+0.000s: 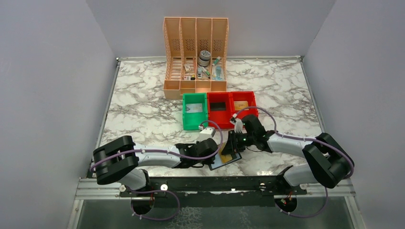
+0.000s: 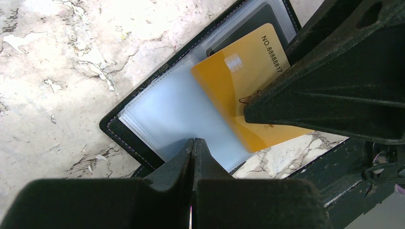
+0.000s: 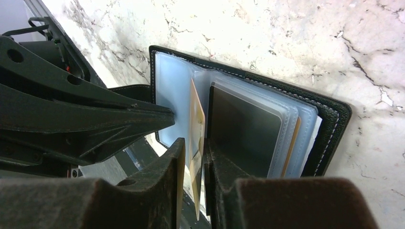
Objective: Take the credit cards out of the card holder
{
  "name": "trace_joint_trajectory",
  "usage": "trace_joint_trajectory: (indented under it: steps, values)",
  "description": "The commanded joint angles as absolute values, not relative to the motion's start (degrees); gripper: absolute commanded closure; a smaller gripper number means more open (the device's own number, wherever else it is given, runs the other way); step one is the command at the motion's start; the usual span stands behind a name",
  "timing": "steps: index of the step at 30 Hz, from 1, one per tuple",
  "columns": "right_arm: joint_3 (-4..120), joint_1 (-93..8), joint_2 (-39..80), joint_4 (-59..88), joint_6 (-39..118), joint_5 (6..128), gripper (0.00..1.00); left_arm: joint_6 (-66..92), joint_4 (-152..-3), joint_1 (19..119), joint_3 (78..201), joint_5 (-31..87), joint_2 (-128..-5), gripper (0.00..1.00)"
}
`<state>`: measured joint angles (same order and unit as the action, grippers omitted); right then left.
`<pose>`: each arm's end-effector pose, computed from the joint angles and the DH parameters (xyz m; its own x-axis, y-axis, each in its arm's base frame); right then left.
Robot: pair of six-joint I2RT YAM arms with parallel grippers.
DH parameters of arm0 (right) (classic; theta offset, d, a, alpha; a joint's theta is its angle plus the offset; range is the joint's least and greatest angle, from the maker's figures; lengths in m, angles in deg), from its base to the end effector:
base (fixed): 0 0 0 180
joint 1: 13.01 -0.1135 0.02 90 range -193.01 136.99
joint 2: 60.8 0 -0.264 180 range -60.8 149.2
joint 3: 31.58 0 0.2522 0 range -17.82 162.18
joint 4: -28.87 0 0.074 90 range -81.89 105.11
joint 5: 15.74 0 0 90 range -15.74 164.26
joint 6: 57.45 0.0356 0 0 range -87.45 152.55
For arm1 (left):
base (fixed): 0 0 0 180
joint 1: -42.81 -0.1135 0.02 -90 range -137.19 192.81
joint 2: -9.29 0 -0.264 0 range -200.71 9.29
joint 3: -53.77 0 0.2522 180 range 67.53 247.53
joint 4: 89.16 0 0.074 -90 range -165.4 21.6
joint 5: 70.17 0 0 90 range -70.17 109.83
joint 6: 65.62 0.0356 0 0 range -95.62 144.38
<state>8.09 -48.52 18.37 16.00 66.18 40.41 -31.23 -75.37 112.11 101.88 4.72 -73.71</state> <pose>0.1743 0.1487 0.1304 -0.9573 -0.1180 -0.2641 -0.2751 0.6532 0.7055 0.1028 -0.2458 0.1499 -0.8450 -0.0177 -0.5345 0.2567 0.8634 -0.4343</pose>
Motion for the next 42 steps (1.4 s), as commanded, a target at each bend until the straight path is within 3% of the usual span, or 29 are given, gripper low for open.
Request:
trace_joint_trajectory:
  steps: [1,6,11,14,18,23,28,42]
  values:
    - [9.9,-48.2,18.3,14.0,64.8,42.1,0.78,-29.8,-67.7,112.0,100.1,2.3,-75.0,1.0]
    - [9.9,-48.2,16.3,12.8,65.1,44.5,0.81,-29.7,-67.7,111.9,100.2,2.3,-75.0,1.0]
    - [9.5,-48.1,13.0,12.1,65.6,46.3,0.98,-29.6,-67.5,112.0,100.3,2.2,-75.0,1.0]
    - [10.0,-48.2,9.5,9.6,66.2,50.5,0.99,-29.4,-66.9,111.9,100.5,1.8,-74.9,1.0]
    - [11.6,-48.1,2.2,5.3,66.9,62.1,0.99,-28.8,-64.9,111.9,100.8,0.2,-74.3,1.0]
    - [16.1,-47.9,-4.9,0.0,67.2,84.8,0.99,-26.9,-63.2,110.9,101.5,0.7,-70.7,0.99]
    - [23.7,-44.8,1.5,-3.4,63.8,93.1,0.99,-24.0,-60.7,110.3,104.7,1.8,-66.2,0.79]
    - [36.4,-42.0,22.1,1.1,52.8,82.5,0.99,-18.4,-48.8,101.1,104.0,0.0,-48.0,0.4]
